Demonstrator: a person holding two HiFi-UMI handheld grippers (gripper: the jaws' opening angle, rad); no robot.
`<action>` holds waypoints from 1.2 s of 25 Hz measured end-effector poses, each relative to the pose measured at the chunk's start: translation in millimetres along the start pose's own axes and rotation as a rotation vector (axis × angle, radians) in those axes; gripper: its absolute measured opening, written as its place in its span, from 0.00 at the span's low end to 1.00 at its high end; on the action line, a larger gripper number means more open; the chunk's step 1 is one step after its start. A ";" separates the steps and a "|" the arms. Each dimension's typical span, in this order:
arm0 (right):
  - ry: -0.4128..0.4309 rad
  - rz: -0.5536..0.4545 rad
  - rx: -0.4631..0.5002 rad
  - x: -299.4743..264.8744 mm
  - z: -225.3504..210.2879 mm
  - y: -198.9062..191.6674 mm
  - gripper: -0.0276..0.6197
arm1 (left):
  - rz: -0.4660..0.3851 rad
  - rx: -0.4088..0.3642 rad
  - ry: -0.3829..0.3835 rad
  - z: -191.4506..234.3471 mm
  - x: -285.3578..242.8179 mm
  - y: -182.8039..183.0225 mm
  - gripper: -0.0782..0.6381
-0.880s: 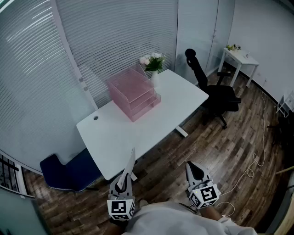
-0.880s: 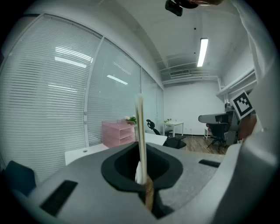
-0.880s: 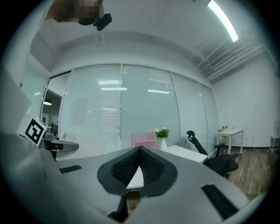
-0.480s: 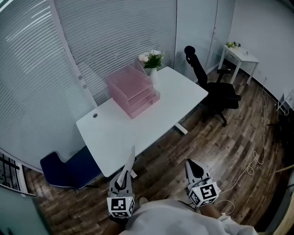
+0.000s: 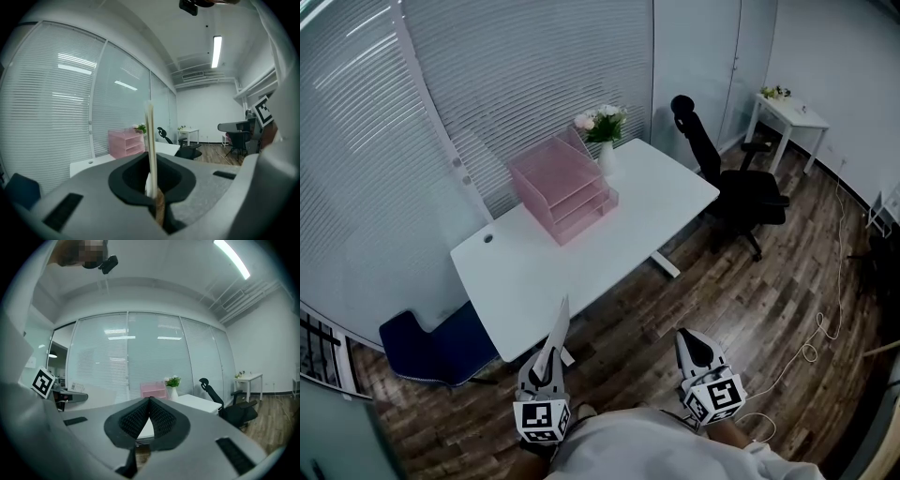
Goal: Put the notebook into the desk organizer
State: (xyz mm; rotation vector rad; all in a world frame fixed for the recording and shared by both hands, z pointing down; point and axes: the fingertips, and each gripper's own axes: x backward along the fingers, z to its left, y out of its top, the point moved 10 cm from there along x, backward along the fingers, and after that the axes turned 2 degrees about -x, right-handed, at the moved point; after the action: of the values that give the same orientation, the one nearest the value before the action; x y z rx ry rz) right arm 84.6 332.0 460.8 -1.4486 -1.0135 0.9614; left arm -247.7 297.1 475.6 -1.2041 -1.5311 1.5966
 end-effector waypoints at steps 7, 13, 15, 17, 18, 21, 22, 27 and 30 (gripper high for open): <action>0.053 0.057 0.003 2.1 -36.2 -20.7 0.06 | -0.030 0.000 0.068 -16.4 -20.8 9.7 0.13; 0.073 0.076 -0.012 -24.8 -54.3 -22.9 0.06 | -0.035 -0.015 0.090 -4.1 -52.6 23.6 0.13; 0.072 0.081 -0.012 -40.0 -62.0 -22.2 0.06 | -0.042 -0.021 0.096 3.7 -72.6 27.8 0.13; 0.067 0.096 -0.004 -56.6 -69.8 -23.6 0.06 | -0.045 -0.023 0.102 14.1 -96.5 29.7 0.13; 0.064 0.106 0.001 -65.0 -74.2 -24.5 0.06 | -0.047 -0.021 0.105 19.8 -109.1 30.7 0.13; 0.041 0.137 0.013 -92.5 -91.2 -24.9 0.06 | -0.058 -0.008 0.104 35.0 -148.3 37.1 0.13; 0.032 0.147 0.015 -103.2 -97.4 -23.9 0.06 | -0.062 -0.004 0.099 39.4 -161.3 40.1 0.13; 0.034 0.162 0.040 -174.6 -109.7 -8.0 0.06 | -0.086 0.010 0.060 64.0 -220.5 59.7 0.13; 0.064 0.157 0.051 -217.9 -105.4 1.3 0.06 | -0.095 0.013 0.031 76.7 -247.6 72.7 0.13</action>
State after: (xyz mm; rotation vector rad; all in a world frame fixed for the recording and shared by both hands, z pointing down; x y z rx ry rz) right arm 116.5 92.7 478.0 -1.5238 -0.8329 1.0387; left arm -207.2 32.5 446.3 -1.1268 -1.5331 1.5174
